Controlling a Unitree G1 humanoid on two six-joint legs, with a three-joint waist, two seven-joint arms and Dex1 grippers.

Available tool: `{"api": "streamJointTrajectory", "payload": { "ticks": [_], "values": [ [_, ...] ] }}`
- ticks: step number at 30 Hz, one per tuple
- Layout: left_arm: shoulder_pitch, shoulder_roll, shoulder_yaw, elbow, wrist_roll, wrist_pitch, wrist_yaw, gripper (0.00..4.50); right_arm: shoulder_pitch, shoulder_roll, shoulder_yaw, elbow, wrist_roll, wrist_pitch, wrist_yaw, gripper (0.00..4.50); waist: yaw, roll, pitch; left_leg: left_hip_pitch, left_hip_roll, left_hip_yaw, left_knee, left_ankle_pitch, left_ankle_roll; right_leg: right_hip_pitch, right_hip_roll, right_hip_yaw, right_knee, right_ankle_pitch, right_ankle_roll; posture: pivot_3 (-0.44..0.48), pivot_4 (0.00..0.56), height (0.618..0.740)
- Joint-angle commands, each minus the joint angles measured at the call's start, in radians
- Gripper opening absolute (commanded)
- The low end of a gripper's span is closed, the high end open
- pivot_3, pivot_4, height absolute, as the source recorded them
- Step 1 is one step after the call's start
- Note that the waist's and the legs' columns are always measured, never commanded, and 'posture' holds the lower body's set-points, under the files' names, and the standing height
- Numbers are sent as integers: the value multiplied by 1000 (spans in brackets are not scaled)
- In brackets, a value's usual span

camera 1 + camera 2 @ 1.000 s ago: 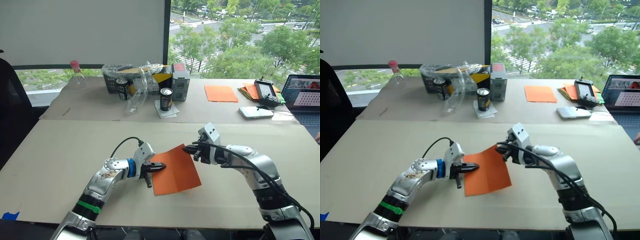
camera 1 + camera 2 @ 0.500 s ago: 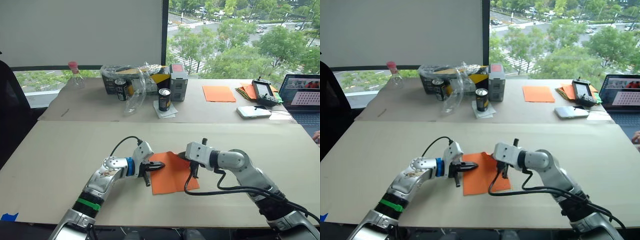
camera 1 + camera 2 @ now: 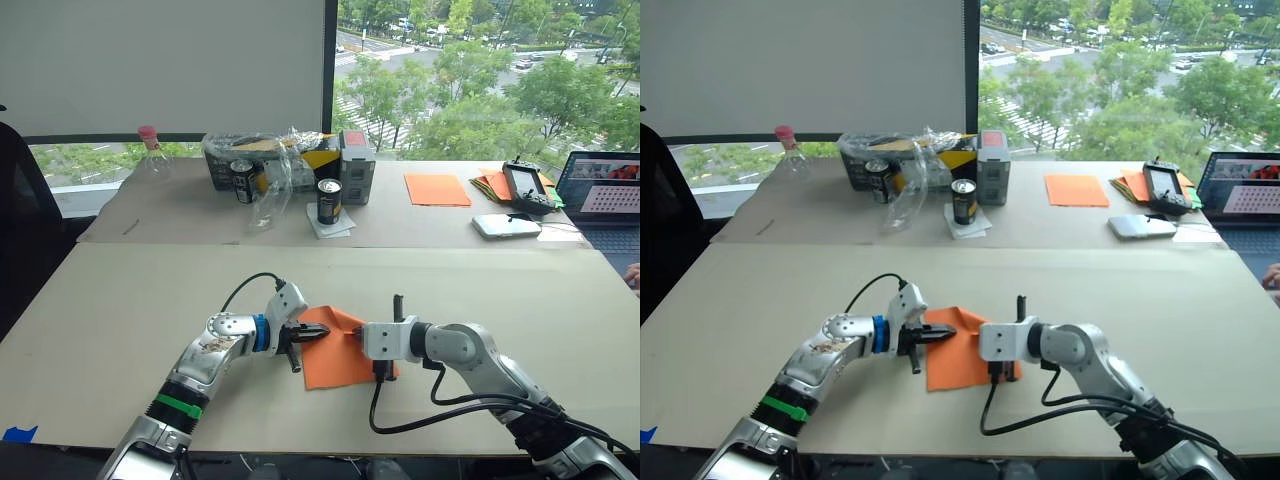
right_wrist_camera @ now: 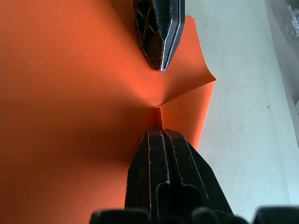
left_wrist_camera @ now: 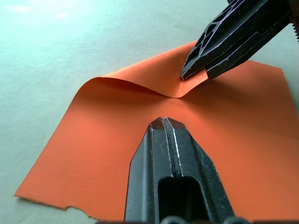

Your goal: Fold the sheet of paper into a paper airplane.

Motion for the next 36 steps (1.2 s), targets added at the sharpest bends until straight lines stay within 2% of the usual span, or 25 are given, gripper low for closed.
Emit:
{"api": "streamJointTrajectory", "payload": {
  "ticks": [1, 14, 36],
  "values": [
    [6, 17, -1, 33, 37, 18, 17, 0, -7, 11, -2, 17, -20, -20, -3, 31, -1, 0, 0, 0, 0, 0, 0, 0, 0, 0, 0, 0, 0, 0, 0, 0, 150, 715],
    [10, 15, 1, 25, 35, 20, 19, 0, -19, 40, -9, 87, -61, -8, -22, 31, -2, 0, 0, 1, 1, 0, 0, 0, 0, 2, 1, 0, 0, 0, 0, 0, 150, 715],
    [5, -3, -4, 29, 38, 15, 24, 0, 12, 78, 59, 94, -113, -19, 24, 31, -4, -1, -1, 7, 2, 0, -1, 0, 0, 6, 2, 0, 0, -1, 0, 0, 150, 715]
  ]
}}
